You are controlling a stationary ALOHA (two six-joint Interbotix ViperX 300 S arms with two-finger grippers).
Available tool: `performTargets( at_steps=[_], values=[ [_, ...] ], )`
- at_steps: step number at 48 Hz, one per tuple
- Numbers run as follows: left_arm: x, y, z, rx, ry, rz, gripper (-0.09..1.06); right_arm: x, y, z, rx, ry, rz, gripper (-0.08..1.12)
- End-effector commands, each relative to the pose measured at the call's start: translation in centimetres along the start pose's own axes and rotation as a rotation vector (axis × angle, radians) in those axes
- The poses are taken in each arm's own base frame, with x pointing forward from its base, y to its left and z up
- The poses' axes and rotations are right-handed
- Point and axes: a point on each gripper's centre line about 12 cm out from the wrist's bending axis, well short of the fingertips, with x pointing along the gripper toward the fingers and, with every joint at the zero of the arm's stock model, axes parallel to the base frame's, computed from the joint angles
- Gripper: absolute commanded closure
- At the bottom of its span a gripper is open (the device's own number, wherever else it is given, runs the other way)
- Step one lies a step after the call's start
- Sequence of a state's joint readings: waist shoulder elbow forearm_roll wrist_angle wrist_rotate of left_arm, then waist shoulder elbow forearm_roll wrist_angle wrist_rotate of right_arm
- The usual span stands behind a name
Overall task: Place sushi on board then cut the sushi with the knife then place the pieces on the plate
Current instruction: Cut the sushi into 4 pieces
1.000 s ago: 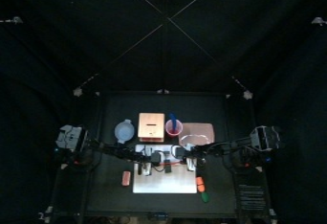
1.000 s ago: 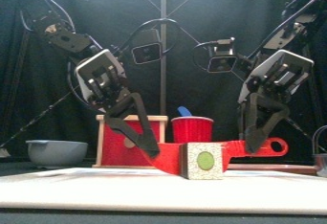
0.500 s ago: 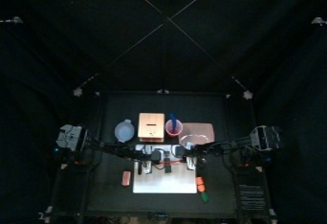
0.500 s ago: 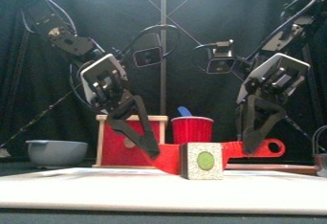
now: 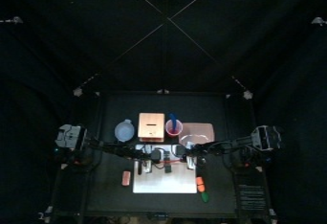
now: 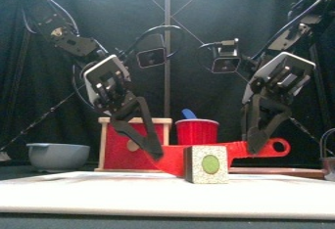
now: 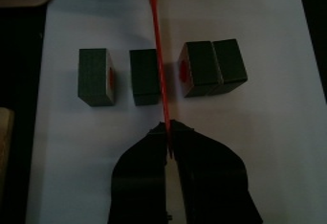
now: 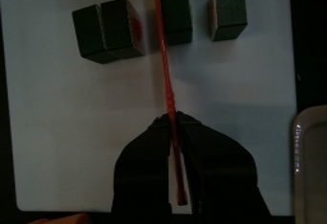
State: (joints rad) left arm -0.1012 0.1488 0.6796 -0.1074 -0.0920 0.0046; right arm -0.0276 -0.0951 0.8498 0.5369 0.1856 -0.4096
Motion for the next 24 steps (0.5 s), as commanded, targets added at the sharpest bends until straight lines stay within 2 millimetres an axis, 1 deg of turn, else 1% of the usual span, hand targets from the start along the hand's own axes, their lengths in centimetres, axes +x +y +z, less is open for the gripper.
performTargets(
  at_steps=[1,7,13,19,24],
  values=[
    [-1.5,-0.3,2.7,0.009,-0.084,-0.01,0.57,-2.1,0.2,2.5,0.001,-0.103,0.007,0.64],
    [-2.7,-0.6,3.8,0.028,-0.122,-0.017,0.57,-3.4,0.5,3.2,-0.004,-0.144,0.014,0.64],
    [-3.4,-1.2,4.2,0.044,-0.139,-0.03,0.57,-4.5,0.9,3.3,-0.006,-0.165,0.027,0.64],
    [-3.5,-2.5,4.1,0.06,-0.14,-0.057,0.57,-5.1,1.1,3.2,-0.002,-0.177,0.036,0.64],
    [-3.4,-3.2,3.9,0.065,-0.136,-0.071,0.57,-5.1,1.6,2.7,0.003,-0.171,0.05,0.64]
  ],
)
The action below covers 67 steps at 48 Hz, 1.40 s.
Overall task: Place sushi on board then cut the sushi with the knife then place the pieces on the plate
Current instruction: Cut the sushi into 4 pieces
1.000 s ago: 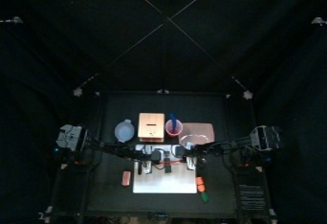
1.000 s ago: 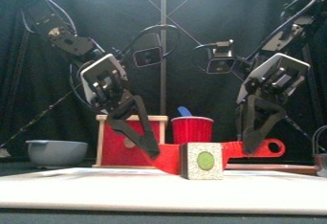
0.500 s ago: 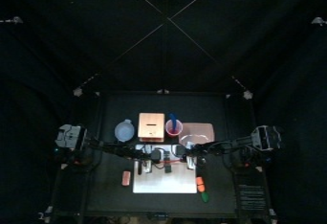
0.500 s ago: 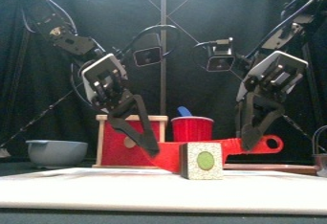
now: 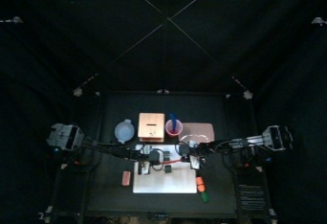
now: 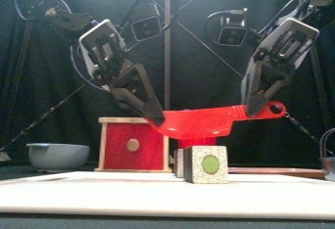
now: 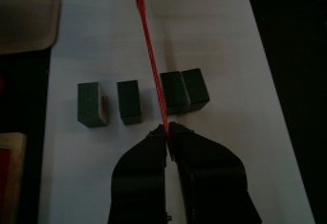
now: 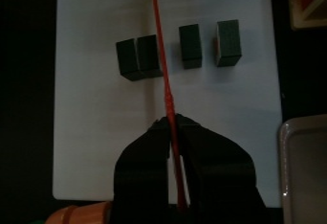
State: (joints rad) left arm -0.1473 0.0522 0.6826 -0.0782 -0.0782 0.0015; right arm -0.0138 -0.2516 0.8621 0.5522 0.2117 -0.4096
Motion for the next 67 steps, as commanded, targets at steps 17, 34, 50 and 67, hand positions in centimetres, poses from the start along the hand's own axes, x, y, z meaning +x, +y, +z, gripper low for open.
performTargets(
  at_steps=[17,34,50,67],
  values=[
    [0.1,-2.1,1.2,-0.01,-0.042,-0.04,0.57,-0.4,1.7,0.2,0.025,-0.025,0.045,0.64],
    [0.6,-2.4,0.6,-0.016,-0.025,-0.044,0.57,0.1,1.7,-0.2,0.025,-0.01,0.042,0.64],
    [1.0,-2.4,0.3,-0.025,-0.012,-0.042,0.57,0.5,1.7,-0.5,0.03,0.007,0.04,0.64],
    [1.2,-2.3,-0.1,-0.029,0.0,-0.04,0.57,1.1,1.7,-0.9,0.03,0.029,0.039,0.64]
  ],
)
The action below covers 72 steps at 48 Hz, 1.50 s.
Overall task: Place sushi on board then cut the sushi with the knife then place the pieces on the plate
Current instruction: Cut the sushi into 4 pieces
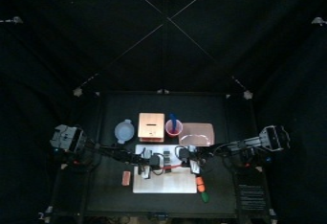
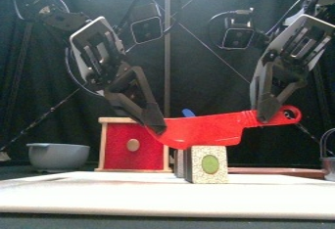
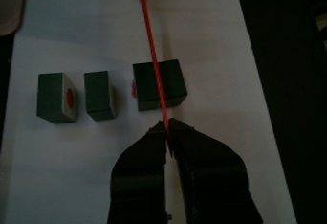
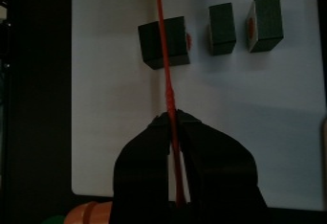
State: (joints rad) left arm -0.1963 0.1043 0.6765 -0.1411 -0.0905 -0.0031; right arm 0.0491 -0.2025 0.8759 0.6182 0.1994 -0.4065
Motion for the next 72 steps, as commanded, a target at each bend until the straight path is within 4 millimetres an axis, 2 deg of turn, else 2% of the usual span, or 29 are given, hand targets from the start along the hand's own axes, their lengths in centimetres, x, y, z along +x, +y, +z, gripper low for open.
performTargets(
  at_steps=[1,22,32,45,72],
  values=[
    [0.0,-0.6,1.2,0.008,-0.035,-0.012,0.57,-0.3,0.1,0.7,0.0,-0.027,0.0,0.64],
    [1.7,-0.3,-0.9,-0.021,0.034,0.001,0.57,2.0,0.1,-0.9,0.016,0.055,-0.005,0.64],
    [1.8,-0.3,-1.1,-0.037,0.042,0.003,0.57,3.0,0.3,-1.1,0.011,0.08,-0.003,0.64],
    [1.7,-0.9,-1.0,-0.044,0.04,-0.008,0.57,3.1,1.3,-1.2,0.014,0.083,0.017,0.64],
    [1.3,-1.4,-0.5,-0.039,0.024,-0.019,0.57,2.8,1.6,-0.8,0.013,0.068,0.026,0.64]
  ],
)
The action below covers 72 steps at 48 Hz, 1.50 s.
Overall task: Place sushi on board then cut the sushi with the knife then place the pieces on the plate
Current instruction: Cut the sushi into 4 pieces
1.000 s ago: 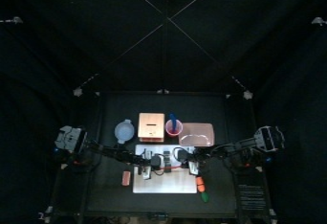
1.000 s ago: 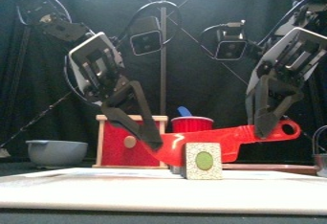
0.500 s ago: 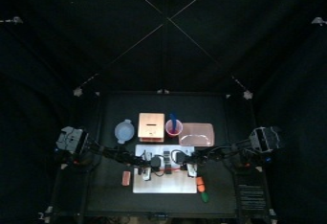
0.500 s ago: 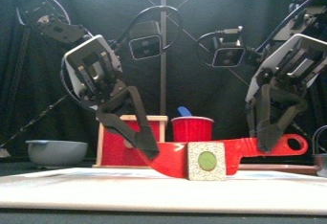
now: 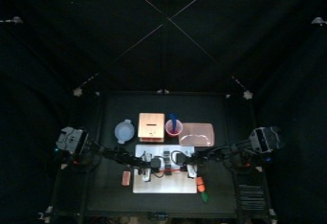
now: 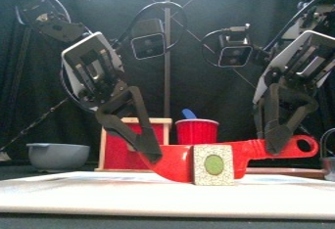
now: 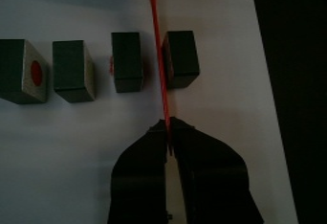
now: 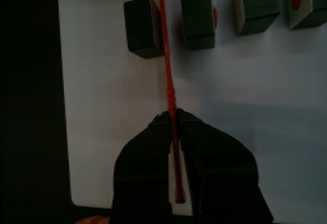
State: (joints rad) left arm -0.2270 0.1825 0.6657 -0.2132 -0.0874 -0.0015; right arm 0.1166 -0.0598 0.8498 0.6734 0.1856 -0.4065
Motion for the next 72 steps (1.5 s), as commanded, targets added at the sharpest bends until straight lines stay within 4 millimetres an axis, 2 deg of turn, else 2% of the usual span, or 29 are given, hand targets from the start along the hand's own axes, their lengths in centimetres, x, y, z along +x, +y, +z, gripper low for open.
performTargets(
  at_steps=[1,21,27,44,52,58,67,72],
  values=[
    [-0.9,-0.7,1.7,0.01,-0.053,-0.017,0.57,-1.0,0.2,1.2,-0.004,-0.047,0.008,0.64],
    [-4.5,-0.7,5.2,0.108,-0.179,-0.029,0.56,-5.5,1.3,3.3,-0.033,-0.154,0.06,0.64],
    [-4.9,-0.6,5.8,0.149,-0.198,-0.026,0.55,-7.1,1.1,3.4,-0.037,-0.182,0.066,0.64],
    [-5.2,1.5,7.9,0.197,-0.249,0.021,0.55,-11.8,-0.6,3.0,-0.029,-0.264,0.046,0.64],
    [-5.4,2.1,8.6,0.187,-0.268,0.033,0.5,-12.0,-0.8,2.4,-0.031,-0.264,0.042,0.64],
    [-5.4,2.0,8.9,0.187,-0.286,0.031,0.42,-11.5,-1.0,1.5,-0.019,-0.24,0.039,0.64],
    [-5.5,2.1,9.3,0.187,-0.317,0.033,0.31,-11.7,-1.0,1.2,-0.02,-0.249,0.038,0.64],
    [-5.6,2.5,9.5,0.183,-0.336,0.039,0.28,-11.7,-1.1,0.5,-0.014,-0.236,0.041,0.64]
  ],
)
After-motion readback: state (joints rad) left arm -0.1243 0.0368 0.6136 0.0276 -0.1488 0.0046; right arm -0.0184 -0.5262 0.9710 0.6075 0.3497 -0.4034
